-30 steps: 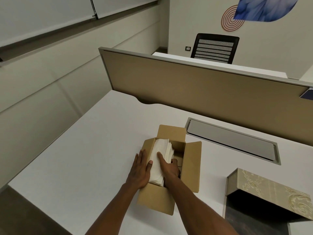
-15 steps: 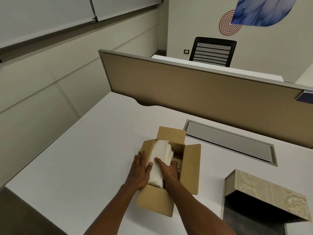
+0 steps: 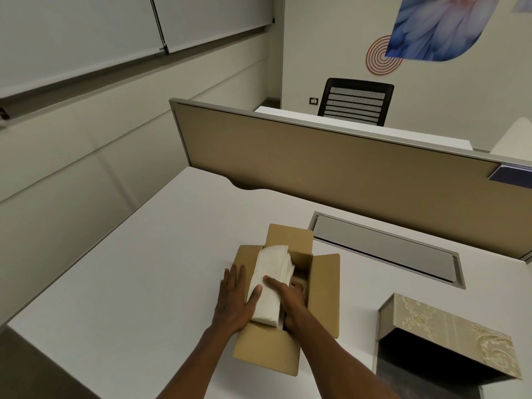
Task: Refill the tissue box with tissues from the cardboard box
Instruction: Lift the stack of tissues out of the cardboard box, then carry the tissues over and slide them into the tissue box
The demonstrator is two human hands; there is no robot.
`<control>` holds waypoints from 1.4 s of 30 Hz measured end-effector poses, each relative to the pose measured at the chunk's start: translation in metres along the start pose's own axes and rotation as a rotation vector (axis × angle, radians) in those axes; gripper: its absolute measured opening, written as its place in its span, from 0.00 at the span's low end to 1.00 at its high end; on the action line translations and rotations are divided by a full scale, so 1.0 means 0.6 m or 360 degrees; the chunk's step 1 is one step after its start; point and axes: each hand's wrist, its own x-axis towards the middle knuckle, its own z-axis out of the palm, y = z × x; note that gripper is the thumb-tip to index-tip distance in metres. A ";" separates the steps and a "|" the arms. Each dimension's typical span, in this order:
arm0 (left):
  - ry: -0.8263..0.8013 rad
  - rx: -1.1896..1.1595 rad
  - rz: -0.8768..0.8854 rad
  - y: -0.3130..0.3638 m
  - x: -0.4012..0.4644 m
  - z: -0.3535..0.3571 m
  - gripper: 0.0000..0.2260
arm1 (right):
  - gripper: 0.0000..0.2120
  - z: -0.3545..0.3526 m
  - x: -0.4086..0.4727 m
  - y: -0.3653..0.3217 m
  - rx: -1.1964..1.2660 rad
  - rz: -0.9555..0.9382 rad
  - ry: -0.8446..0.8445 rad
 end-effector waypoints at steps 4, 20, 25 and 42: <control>0.0095 -0.0114 0.0079 0.021 -0.018 -0.011 0.41 | 0.35 0.001 -0.018 -0.016 0.0116 0.0070 -0.0124; -0.0127 -0.1098 0.0092 0.117 -0.091 -0.102 0.31 | 0.29 -0.029 -0.093 -0.069 0.0474 -0.0078 -0.0556; -0.0358 -0.1933 -0.0091 0.128 -0.088 -0.152 0.30 | 0.29 -0.051 -0.134 -0.079 0.0540 -0.0112 -0.0718; -0.0403 -0.1905 0.0007 0.197 -0.157 -0.099 0.25 | 0.28 -0.099 -0.224 -0.071 0.0434 -0.0252 -0.0600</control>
